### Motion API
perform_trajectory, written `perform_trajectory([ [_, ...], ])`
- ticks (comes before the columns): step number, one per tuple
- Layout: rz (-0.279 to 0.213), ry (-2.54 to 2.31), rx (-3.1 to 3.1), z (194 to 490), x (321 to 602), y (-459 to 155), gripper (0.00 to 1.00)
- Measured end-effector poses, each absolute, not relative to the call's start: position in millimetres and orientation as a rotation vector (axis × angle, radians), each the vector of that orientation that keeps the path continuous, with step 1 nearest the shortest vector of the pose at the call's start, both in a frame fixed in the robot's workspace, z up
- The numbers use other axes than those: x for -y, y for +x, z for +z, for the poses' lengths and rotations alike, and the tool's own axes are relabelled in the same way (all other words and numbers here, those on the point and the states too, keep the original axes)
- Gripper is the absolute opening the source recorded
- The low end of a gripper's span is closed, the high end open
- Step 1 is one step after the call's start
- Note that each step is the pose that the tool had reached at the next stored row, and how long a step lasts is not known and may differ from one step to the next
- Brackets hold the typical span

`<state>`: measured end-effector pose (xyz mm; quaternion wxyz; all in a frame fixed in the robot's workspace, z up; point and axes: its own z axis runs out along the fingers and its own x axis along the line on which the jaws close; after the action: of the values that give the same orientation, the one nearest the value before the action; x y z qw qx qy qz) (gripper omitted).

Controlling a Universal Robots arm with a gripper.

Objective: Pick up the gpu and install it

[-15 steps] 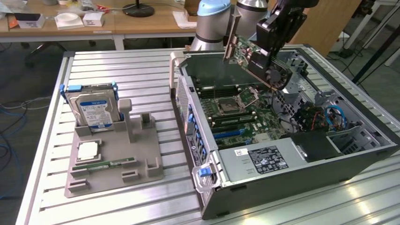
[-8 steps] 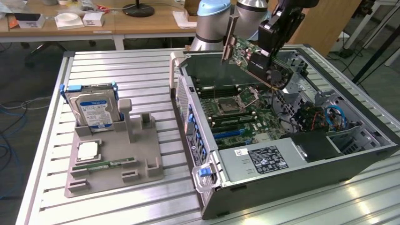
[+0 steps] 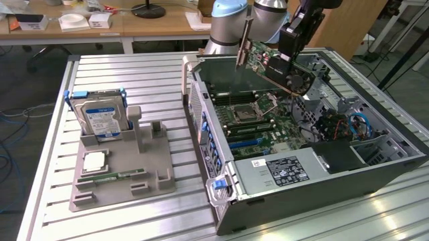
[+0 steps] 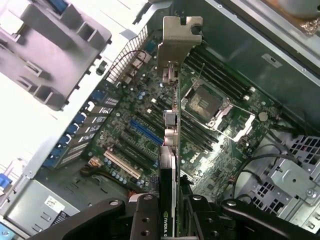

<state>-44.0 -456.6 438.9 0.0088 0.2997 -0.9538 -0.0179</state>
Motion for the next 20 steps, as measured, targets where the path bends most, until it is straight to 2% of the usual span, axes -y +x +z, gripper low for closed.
perform_trajectory([
  [20,-0.053,1.242,2.862,438.1,456.6,-43.3,0.26],
])
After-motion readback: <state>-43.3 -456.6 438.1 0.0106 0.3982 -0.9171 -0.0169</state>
